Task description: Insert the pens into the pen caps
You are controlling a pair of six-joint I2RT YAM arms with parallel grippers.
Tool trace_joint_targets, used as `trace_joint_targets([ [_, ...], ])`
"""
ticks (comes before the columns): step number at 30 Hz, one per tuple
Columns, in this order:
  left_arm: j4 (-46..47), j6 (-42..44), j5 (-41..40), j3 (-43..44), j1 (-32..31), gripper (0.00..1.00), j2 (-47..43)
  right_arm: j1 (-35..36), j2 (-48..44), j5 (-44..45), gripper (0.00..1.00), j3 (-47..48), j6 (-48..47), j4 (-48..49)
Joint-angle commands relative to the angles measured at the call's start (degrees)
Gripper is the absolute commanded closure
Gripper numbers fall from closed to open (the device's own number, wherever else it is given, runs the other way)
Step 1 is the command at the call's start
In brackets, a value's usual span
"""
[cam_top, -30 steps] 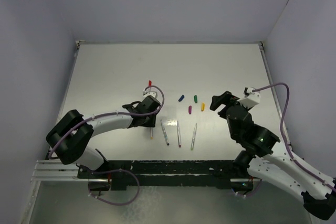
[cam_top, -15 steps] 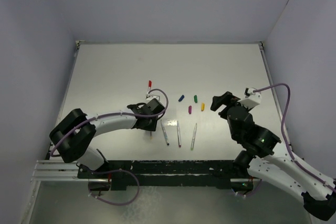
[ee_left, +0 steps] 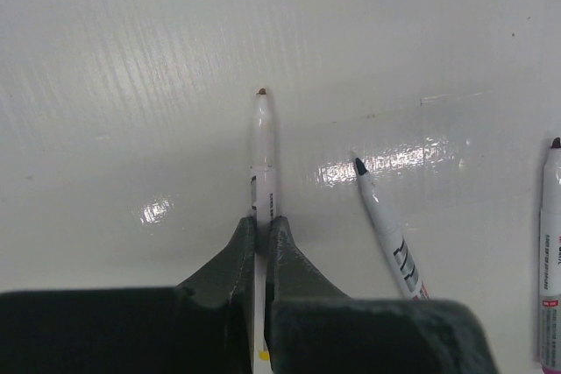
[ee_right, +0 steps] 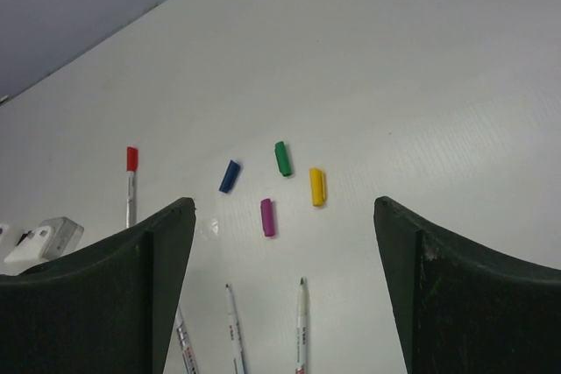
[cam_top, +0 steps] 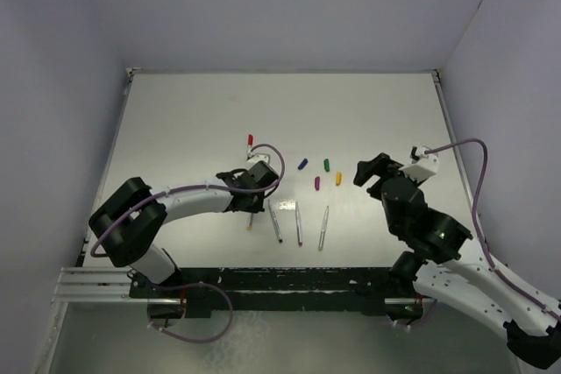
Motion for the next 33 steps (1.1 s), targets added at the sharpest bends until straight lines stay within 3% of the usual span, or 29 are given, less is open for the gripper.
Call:
trace_joint_targets([
  [1, -2.87, -0.40, 3.93, -4.61, -0.21, 1.00, 2.79, 0.18, 1.18, 2.74, 0.16, 2.66, -0.35, -0.91],
  [9, -4.32, 2.26, 2.31, -3.40, -0.22, 1.00, -5.92, 0.18, 12.28, 5.63, 0.16, 6.39, 4.10, -8.58],
  [14, -2.98, 4.03, 2.63, -3.62, -0.22, 1.00, -12.96, -0.74, 20.19, 3.68, 0.18, 7.77, 0.35, -6.41],
  [17, -1.11, 5.78, 3.45, -4.48, -0.23, 1.00, -16.61, -4.50, 23.86, -0.55, 0.20, 7.90, -1.86, -4.14],
  [23, 3.76, 8.36, 6.66, -7.11, -0.14, 1.00, -22.46, -16.75, 27.26, -17.15, 0.29, 3.57, -10.70, 7.51],
  [33, 21.14, 10.17, 18.85, -13.93, -0.18, 1.00, -24.44, -17.25, 41.18, -23.05, 0.42, 5.92, -16.12, 15.38],
])
